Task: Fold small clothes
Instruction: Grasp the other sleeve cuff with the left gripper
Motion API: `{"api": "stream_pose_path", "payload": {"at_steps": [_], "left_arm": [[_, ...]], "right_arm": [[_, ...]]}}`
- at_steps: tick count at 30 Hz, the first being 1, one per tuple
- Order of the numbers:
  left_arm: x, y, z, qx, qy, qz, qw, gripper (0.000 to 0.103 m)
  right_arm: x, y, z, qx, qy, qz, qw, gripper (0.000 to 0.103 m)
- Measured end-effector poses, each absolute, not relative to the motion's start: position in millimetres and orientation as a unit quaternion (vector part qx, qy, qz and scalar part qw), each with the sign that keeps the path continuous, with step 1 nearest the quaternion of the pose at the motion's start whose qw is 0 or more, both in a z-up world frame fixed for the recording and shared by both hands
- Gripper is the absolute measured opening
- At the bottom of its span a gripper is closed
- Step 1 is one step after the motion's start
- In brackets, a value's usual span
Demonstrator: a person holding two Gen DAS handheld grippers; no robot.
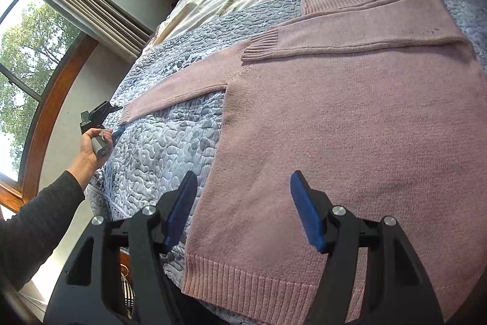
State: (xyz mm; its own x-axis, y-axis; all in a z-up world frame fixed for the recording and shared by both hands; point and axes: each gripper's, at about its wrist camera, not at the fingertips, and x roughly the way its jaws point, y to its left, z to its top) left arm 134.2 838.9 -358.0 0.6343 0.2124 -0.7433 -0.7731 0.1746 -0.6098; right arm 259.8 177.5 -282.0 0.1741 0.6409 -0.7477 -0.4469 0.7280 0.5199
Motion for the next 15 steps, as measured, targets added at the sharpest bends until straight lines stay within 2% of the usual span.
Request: {"api": "stream_pose_path", "payload": {"at_steps": [1,2,5,6,8,15], "left_arm": [[137,841,-358,-0.543,0.259,0.341,0.722,0.075],[139,841,-358,-0.540,0.262,0.343,0.723,0.070],[146,843,-362,-0.540,0.280,0.336,0.719,0.029],[147,843,-361,-0.537,0.284,0.341,0.718,0.019],[147,839,-353,-0.526,0.277,0.346,0.726,0.007],[201,767,-269,-0.464,0.237,0.238,0.820,0.006]], "right_arm": [[260,178,-283,0.090,0.534,0.357,0.761,0.064],[259,177,-283,0.089,0.534,0.358,0.761,0.064],[259,178,-284,0.089,0.535,0.358,0.760,0.064],[259,178,-284,0.088,0.535,0.358,0.760,0.064],[258,178,-281,0.087,0.532,0.358,0.762,0.064],[275,174,-263,0.066,0.515,0.347,0.781,0.064]]}}
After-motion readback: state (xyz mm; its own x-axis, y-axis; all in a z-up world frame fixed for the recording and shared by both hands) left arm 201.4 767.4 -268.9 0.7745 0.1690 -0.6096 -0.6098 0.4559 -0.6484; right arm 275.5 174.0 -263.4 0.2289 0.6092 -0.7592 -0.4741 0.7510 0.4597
